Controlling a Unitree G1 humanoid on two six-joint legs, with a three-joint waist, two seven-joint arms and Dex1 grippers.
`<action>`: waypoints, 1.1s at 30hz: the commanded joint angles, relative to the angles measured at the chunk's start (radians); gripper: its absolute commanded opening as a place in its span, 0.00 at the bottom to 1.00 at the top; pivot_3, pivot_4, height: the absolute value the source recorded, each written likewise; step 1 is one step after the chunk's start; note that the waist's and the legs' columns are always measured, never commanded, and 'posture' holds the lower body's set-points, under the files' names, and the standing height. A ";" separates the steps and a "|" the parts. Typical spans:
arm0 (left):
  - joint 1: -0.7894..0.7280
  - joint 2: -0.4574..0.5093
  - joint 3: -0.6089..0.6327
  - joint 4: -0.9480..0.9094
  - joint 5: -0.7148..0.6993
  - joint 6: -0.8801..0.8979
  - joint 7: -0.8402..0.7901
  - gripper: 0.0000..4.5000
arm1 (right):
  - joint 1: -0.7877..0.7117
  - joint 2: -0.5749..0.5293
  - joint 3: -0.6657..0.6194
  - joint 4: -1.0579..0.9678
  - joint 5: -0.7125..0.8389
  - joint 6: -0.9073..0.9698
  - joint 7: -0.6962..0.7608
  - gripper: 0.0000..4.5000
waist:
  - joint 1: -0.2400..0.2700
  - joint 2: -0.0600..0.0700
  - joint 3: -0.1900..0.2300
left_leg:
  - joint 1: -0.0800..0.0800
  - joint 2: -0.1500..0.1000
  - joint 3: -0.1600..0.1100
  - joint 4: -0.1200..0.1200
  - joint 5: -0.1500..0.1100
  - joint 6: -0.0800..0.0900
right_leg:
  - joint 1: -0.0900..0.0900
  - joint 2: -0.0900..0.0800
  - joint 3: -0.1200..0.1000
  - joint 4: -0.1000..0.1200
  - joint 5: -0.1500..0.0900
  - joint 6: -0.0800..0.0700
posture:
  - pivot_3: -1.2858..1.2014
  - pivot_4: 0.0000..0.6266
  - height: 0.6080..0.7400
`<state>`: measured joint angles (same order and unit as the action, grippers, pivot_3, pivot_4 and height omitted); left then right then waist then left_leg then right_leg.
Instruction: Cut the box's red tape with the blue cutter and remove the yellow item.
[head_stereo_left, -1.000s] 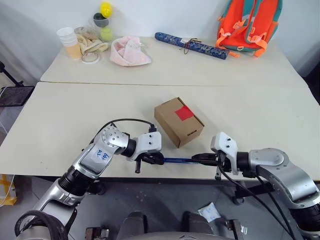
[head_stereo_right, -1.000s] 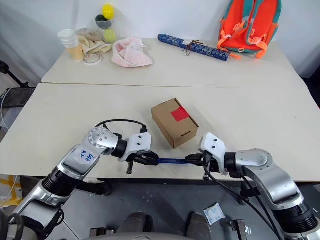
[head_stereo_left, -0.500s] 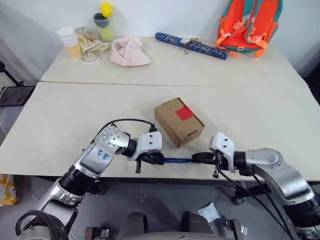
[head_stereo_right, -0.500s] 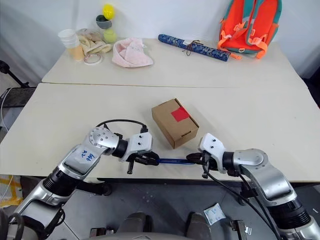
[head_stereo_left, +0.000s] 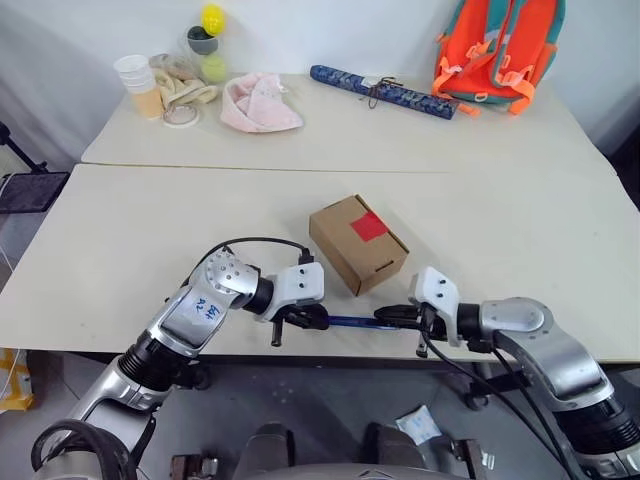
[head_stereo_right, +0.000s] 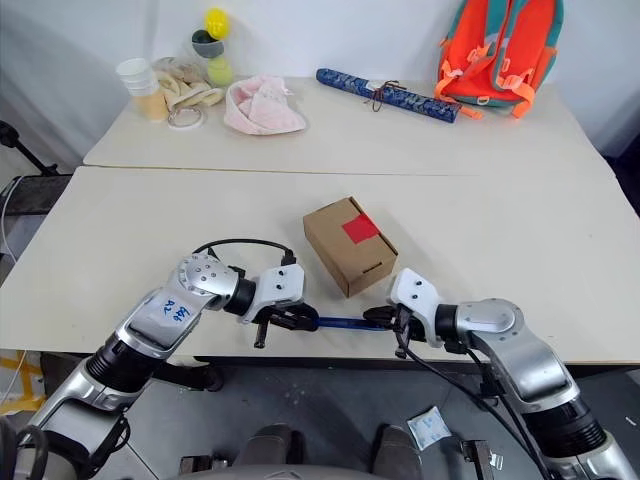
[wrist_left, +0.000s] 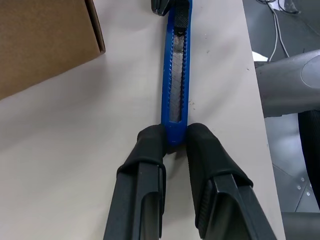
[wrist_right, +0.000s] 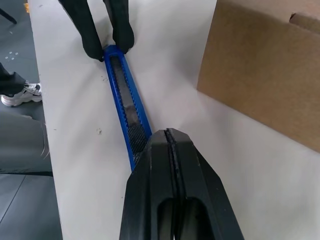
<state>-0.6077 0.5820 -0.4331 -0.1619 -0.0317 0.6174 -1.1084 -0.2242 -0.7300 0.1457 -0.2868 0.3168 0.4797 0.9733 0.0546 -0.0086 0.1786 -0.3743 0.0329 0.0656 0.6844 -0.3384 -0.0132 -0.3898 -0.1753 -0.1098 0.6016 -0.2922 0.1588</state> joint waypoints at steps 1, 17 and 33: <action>0.007 -0.006 -0.028 -0.007 0.008 0.009 0.008 0.09 | 0.009 -0.021 -0.018 -0.008 0.017 -0.009 0.036 0.01 | -0.001 0.000 0.000 | 0.000 0.000 0.000 0.000 0.000 0.000 | 0.000 0.000 0.000 0.000 0.000 0.000 | 0.52 0.24 1.00; 0.003 -0.003 -0.028 -0.010 0.008 0.013 0.008 0.09 | -0.032 0.069 0.082 0.043 -0.023 -0.015 0.038 0.01 | -0.004 0.000 0.000 | 0.000 0.000 0.000 0.000 0.000 0.000 | 0.000 0.000 0.000 0.000 0.000 0.000 | 0.52 0.24 1.00; 0.004 -0.004 -0.026 -0.026 0.005 0.032 0.014 0.09 | -0.052 0.159 0.109 0.022 -0.034 -0.001 0.006 0.01 | -0.004 0.000 0.000 | 0.000 0.000 0.000 0.000 0.000 0.000 | 0.000 0.000 0.000 0.000 0.000 0.000 | 0.52 0.24 1.00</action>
<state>-0.6100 0.5855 -0.4358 -0.1786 -0.0319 0.6448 -1.1072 -0.2967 -0.5719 0.2375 -0.2335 0.2588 0.4650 0.9661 0.0504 -0.0082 0.1783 -0.3742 0.0330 0.0656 0.6842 -0.3384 -0.0132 -0.3900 -0.1752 -0.1097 0.6019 -0.2922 0.1588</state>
